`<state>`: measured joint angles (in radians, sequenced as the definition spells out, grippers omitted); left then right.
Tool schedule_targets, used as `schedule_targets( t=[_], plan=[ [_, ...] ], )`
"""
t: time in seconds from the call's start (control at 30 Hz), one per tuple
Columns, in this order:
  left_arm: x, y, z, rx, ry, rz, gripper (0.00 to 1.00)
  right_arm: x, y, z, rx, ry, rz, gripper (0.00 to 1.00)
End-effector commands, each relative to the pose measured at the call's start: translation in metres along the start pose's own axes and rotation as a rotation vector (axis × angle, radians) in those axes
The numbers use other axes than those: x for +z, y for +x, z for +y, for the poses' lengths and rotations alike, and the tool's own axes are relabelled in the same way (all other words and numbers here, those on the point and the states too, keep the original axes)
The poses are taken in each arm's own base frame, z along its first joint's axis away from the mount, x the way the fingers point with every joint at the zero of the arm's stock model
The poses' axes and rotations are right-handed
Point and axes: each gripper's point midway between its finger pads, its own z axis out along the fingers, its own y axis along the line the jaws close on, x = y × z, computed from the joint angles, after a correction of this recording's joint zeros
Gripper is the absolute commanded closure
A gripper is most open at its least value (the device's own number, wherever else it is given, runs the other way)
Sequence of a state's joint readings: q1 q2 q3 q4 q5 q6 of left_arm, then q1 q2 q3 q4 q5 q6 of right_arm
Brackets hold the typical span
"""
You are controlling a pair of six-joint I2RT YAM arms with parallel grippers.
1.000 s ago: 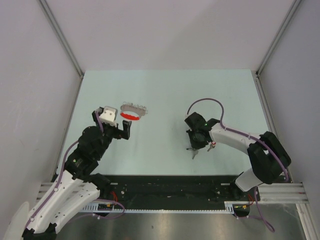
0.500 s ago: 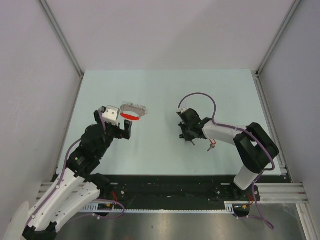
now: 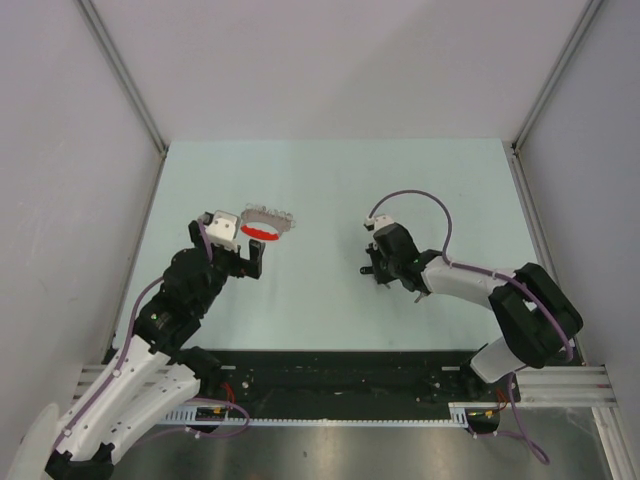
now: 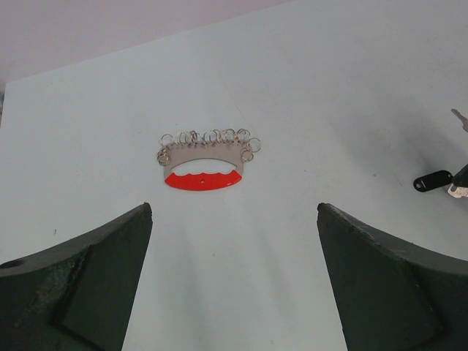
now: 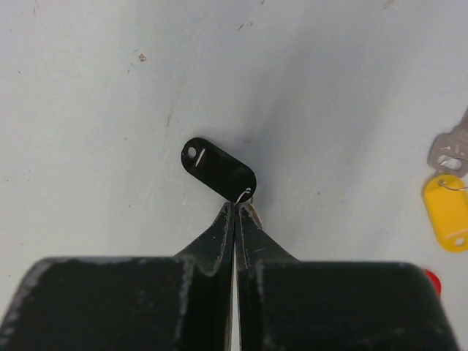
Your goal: Put the keys on the keyring
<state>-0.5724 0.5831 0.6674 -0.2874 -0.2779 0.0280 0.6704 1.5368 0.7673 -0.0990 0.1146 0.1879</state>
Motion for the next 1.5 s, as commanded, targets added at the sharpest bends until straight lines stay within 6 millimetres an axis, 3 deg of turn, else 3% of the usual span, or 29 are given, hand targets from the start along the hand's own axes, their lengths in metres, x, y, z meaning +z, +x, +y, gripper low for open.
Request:
schedule_targets(
  t=[0.0, 0.2, 0.37, 0.47, 0.63, 0.87, 1.33, 1.47],
  plan=[
    [0.002, -0.005, 0.004, 0.006, -0.019, -0.020, 0.00, -0.009, -0.026, -0.005, 0.034, -0.003, -0.105, 1.00],
    [0.003, -0.002, 0.005, 0.009, -0.023, -0.011, 0.00, -0.005, -0.018, -0.015, 0.056, 0.010, -0.099, 1.00],
    [0.003, -0.002, 0.005, 0.008, -0.023, -0.010, 0.00, -0.004, -0.022, -0.010, 0.072, -0.075, -0.134, 1.00],
    [0.004, -0.001, 0.005, 0.011, -0.023, -0.005, 0.00, -0.016, -0.028, 0.006, 0.056, -0.145, -0.154, 1.00],
    [0.005, 0.000, 0.005, 0.013, -0.024, -0.004, 0.00, -0.041, -0.040, 0.007, 0.065, -0.134, -0.204, 1.00],
    [0.004, -0.003, 0.004, 0.013, -0.019, -0.014, 0.00, -0.077, -0.030, 0.002, 0.094, -0.135, -0.220, 1.00],
    [0.003, -0.006, 0.000, 0.024, 0.011, -0.038, 0.00, -0.108, 0.009, 0.007, 0.199, -0.154, -0.147, 1.00],
    [0.003, -0.006, -0.002, 0.027, 0.018, -0.037, 0.00, -0.102, 0.011, 0.006, 0.183, -0.148, -0.137, 1.00]
  ],
)
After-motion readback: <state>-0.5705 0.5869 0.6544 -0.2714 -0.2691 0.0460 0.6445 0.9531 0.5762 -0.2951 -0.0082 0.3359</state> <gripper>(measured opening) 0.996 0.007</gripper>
